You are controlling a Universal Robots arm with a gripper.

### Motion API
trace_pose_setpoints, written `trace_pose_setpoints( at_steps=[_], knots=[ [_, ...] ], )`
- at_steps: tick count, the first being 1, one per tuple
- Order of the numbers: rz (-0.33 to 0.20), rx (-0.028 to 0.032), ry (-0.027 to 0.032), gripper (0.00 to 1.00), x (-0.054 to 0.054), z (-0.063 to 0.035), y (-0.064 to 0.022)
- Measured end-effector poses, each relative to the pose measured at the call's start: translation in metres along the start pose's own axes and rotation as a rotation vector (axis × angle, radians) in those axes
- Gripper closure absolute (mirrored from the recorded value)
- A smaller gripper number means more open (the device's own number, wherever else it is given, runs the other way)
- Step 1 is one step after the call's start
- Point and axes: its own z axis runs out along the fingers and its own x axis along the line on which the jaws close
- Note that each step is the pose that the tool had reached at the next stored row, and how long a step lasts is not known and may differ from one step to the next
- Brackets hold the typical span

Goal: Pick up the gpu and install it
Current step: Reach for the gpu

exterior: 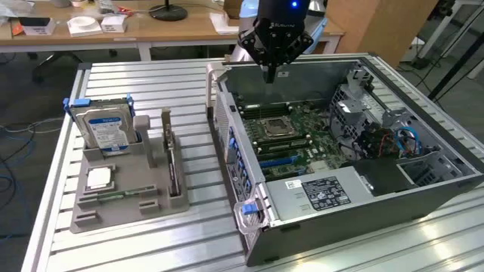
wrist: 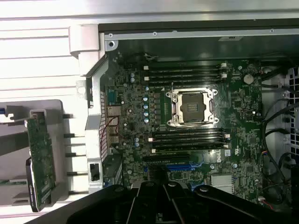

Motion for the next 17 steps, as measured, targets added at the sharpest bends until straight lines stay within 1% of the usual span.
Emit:
trace_pose_setpoints(
  at_steps=[9, 17],
  knots=[
    [0.0, 0.0, 0.0, 0.89, 0.0014, 0.0, -0.0001],
    [0.0, 0.0, 0.0, 0.89, 0.0067, 0.0001, -0.0005]
  ],
)
